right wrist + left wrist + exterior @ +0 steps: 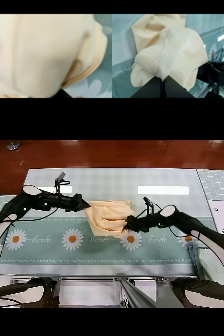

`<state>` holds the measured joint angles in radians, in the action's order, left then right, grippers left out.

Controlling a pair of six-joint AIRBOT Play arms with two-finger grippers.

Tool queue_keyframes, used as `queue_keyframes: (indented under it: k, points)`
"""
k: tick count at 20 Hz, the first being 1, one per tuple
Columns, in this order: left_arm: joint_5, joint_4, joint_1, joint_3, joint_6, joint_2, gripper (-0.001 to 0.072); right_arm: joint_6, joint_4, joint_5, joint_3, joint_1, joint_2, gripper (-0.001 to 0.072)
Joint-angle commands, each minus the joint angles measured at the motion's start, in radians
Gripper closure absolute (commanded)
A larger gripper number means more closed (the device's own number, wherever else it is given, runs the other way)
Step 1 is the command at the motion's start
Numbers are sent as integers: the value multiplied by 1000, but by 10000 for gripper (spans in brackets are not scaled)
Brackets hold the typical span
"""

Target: Fold the shirts.

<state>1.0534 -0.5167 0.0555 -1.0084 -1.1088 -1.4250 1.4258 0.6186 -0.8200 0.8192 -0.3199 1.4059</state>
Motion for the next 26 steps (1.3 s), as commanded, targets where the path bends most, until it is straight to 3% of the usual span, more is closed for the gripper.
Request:
queue_keyframes:
  k: [1,4,7,9,11,15,18,21,26]
  points:
    - [52,11,-53,-109,0,40,684,4,95,-97,197,52,-32,688]
    - [50,101,-113,-315,-3,122,684,97,296,-209,541,104,-81,688]
    - [104,101,-166,-584,-7,192,684,71,392,-423,950,119,-103,687]
    - [209,0,-225,-746,-29,253,684,34,386,-575,1147,116,-145,687]
    - [238,-140,-272,-820,-66,336,684,38,396,-605,1223,117,-229,688]
    - [292,-361,-327,-821,-101,542,684,77,491,-688,1224,117,-409,687]
    - [353,-420,-327,-751,-112,646,684,111,565,-781,1168,117,-496,687]
    - [333,-418,-327,-525,-112,734,684,169,566,-824,990,117,-556,687]
    - [240,-303,-278,35,-119,806,684,179,567,-636,505,117,-587,687]
